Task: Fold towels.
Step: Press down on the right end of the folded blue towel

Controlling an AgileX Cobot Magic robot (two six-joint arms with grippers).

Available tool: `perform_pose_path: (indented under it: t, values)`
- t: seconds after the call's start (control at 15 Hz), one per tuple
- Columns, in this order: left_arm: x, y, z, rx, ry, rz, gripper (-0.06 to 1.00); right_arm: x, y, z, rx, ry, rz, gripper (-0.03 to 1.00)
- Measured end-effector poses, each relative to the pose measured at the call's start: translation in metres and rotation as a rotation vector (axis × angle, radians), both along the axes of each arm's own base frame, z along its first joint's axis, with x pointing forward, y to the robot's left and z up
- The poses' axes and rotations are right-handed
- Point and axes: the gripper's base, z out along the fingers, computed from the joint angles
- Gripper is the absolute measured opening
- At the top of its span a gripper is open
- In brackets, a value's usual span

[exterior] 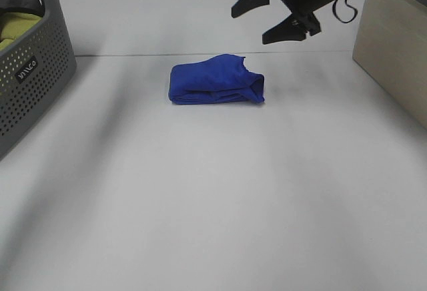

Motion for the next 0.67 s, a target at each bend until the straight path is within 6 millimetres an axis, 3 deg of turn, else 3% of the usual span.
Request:
perform_pose_path:
  t: [0.2, 0.4, 0.67]
  values:
    - [0.001, 0.011, -0.003, 0.019, 0.029, -0.002, 0.66, 0.014, 0.012, -0.036, 0.236, -0.023, 0.003, 0.84]
    - [0.000, 0.011, -0.003, 0.019, 0.034, -0.006, 0.66, 0.020, 0.015, -0.073, 0.307, 0.021, -0.016, 0.84]
    - [0.000, 0.011, -0.003, 0.019, 0.034, -0.006, 0.66, 0.021, 0.015, -0.099, 0.317, 0.060, -0.029, 0.84]
